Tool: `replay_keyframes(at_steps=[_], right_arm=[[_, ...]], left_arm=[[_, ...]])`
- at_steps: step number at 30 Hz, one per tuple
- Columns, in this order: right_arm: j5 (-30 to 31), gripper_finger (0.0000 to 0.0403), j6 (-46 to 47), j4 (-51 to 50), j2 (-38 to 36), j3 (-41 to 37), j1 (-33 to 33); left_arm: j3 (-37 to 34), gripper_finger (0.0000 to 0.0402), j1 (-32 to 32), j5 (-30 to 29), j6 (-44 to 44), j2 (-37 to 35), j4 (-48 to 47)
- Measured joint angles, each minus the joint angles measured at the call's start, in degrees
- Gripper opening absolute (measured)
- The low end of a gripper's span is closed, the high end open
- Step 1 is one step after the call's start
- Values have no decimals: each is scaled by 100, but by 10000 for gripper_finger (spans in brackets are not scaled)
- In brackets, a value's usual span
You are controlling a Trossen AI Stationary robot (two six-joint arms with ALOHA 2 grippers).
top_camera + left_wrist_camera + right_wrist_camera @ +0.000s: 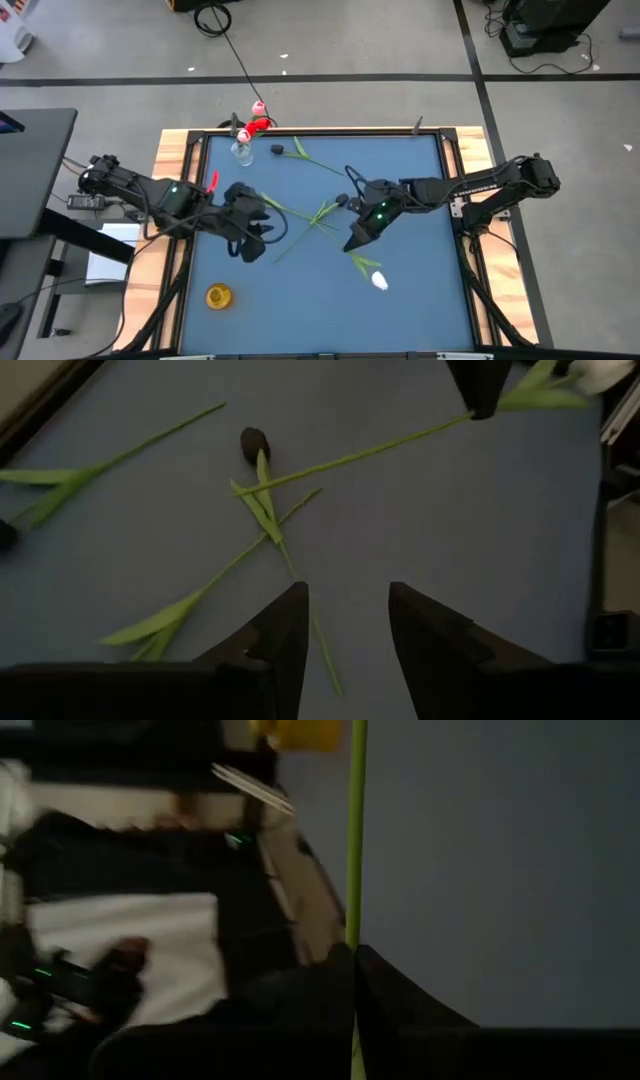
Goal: Sort flowers into vase by color
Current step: Put the right white flower into the yellow vase
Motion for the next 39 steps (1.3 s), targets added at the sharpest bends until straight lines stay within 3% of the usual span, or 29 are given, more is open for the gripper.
replay_keyframes(at_steps=[9,16,21,28,39], right_arm=[[399,9,1491,1105,0,0,-111],[132,9,2574,1463,110,2,-91],[98,9,2982,2229,214,2,-16],[326,9,3151,2469,238,2,34],[427,9,3152,2682,238,2,48]], left_arm=[[0,145,-69,-100,1045,4,76],[2,168,-24,-366,3946,274,1984],[4,212,48,-311,5154,818,3087],[4,217,179,-298,5570,1300,3211],[2,130,306,-80,5592,1449,3223]])
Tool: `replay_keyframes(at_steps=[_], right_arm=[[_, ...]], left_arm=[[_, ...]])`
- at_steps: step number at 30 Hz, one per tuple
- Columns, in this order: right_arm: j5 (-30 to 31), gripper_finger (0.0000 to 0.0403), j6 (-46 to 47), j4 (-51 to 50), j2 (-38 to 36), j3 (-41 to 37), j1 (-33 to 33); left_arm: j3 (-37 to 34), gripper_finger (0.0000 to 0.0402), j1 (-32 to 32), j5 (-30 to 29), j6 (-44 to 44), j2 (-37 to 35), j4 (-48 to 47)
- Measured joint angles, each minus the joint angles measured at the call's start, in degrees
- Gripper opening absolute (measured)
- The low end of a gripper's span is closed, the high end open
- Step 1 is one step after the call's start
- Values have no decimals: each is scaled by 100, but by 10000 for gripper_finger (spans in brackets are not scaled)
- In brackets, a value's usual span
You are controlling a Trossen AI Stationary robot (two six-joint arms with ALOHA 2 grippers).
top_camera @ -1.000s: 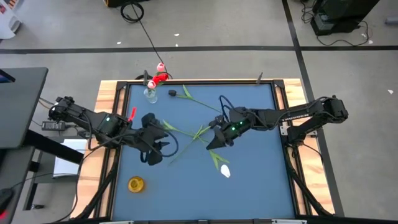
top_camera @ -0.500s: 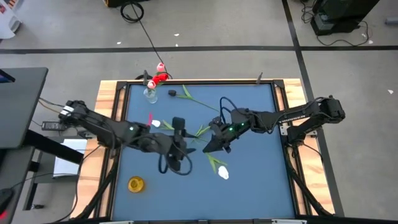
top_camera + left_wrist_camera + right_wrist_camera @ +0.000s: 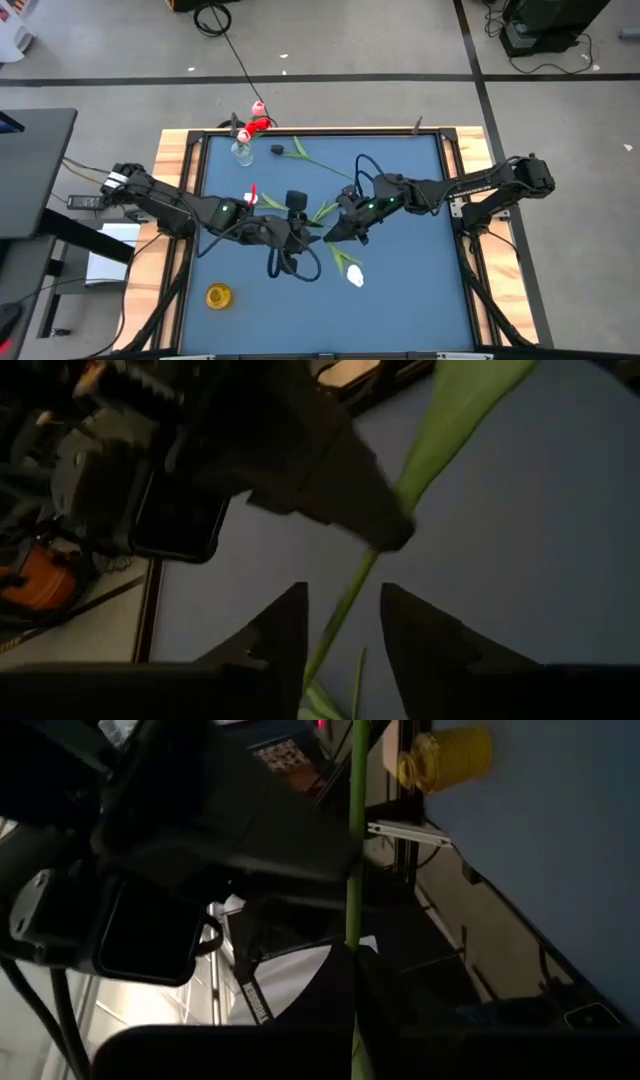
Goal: Sort flowers into vase by color
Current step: Put the right white flower into the yellow vase
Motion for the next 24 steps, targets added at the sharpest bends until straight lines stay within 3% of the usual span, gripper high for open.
replay_keyframes(at_steps=[7,11,13,20,24], right_arm=[[152,9,-143,62,0,0,0],[474,21,-738,31,0,0,-2],[636,39,-1068,39,0,0,-26],[846,125,-1855,222,-253,0,-279],[1256,154,-2327,779,-488,0,-440]], left_arm=[[0,84,0,-3,291,9,45],[0,31,6,-32,213,1,-69],[0,11,0,-17,-76,-51,-307],[-5,4,-105,121,-765,-194,-1352],[-6,3,-292,155,-1320,-384,-1695]])
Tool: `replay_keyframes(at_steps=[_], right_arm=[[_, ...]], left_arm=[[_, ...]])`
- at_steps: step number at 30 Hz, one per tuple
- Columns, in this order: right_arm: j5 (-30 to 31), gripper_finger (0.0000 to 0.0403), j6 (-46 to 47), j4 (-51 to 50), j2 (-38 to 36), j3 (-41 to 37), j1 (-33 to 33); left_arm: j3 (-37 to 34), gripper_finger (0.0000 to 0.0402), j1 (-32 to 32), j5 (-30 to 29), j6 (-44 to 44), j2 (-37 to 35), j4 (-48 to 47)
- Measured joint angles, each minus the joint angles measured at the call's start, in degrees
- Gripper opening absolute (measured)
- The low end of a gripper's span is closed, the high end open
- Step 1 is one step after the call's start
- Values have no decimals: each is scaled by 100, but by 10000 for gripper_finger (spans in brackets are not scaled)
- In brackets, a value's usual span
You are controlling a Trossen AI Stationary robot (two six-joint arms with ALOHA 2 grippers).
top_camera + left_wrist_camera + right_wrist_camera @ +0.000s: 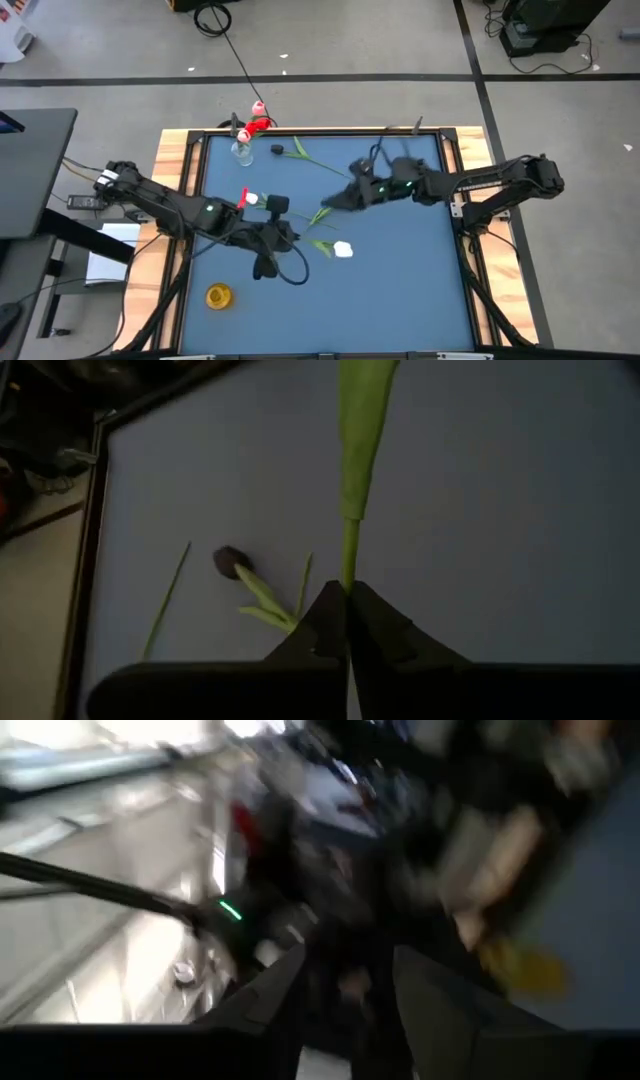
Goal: Sort flowers into vase by color
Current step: Put the right white flower into the yellow vase
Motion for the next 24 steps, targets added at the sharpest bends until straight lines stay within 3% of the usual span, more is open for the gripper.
replay_keyframes(at_steps=[4,11,17,24], right_arm=[[527,162,-607,382,-294,0,-234],[1281,161,-1722,471,-810,0,-478],[1106,160,-1979,451,-917,0,-543],[1104,160,-2136,403,-871,0,-412]], left_arm=[[4,2,-174,-78,-660,-286,-186],[4,1,-878,-1299,-1756,-847,-544],[4,1,-1848,-2656,-3257,-1005,-1367],[4,0,-2823,-3850,-4989,-1006,-1535]])
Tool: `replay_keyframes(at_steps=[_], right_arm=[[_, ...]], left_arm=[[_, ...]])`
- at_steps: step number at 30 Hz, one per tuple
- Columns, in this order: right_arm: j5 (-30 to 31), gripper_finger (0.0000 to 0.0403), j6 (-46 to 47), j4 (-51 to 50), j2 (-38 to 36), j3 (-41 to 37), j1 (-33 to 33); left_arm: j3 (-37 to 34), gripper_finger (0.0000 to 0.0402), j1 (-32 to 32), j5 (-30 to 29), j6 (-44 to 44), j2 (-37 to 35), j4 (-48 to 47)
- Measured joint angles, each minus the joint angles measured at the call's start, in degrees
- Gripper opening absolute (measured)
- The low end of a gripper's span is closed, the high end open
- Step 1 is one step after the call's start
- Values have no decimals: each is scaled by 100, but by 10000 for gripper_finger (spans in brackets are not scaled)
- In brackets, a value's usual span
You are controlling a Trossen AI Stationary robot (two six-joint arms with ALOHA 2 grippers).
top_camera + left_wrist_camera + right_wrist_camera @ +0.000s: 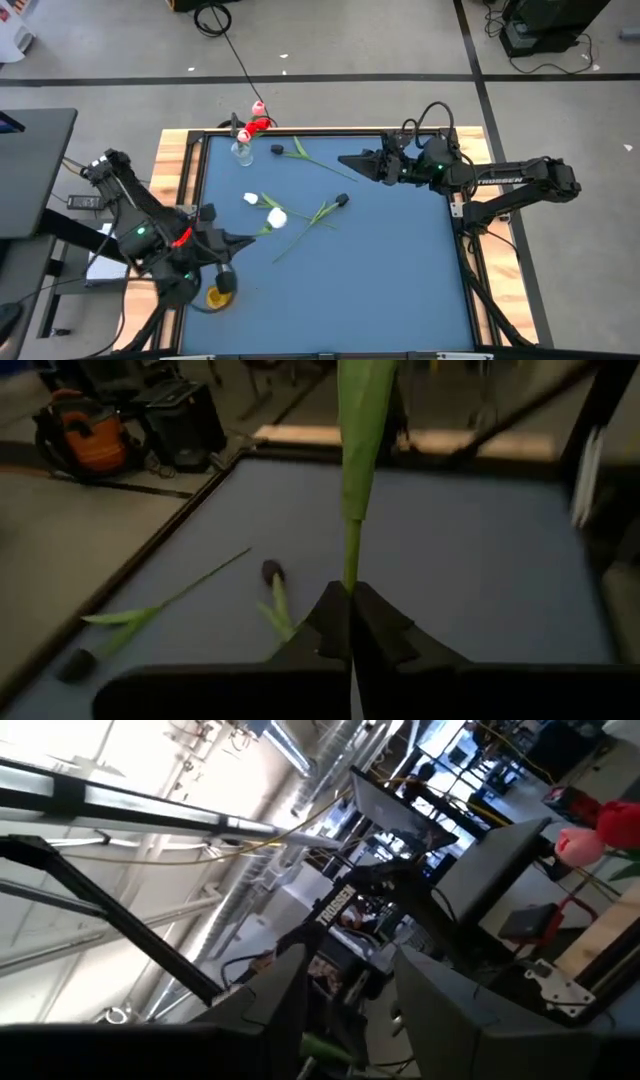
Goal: Sort flowers into vase by color
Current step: Put the right white flower into the yellow vase
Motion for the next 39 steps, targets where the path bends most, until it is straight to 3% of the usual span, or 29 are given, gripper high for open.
replay_keyframes(at_steps=[5,9,13,19,26,34,39], right_arm=[[1,160,2,36,0,0,81],[1,160,-3,36,0,0,156],[0,160,-101,37,0,0,231],[1,160,-105,-4,1,0,317],[96,160,-247,-4,2,0,432],[197,160,-246,-4,2,0,327],[121,160,-249,-4,2,0,219]], left_arm=[[2,0,-648,-1010,-1289,94,-315],[0,0,-1203,-1788,-3052,395,-1485],[0,0,-1498,-1841,-4408,743,-2473],[0,0,-1787,-1950,-5684,1129,-3337],[-1,0,-1850,-2765,-5887,1247,-2947],[17,0,-1321,-2811,-5869,1135,-2530],[153,0,-960,-2806,-5402,1128,-1932]])
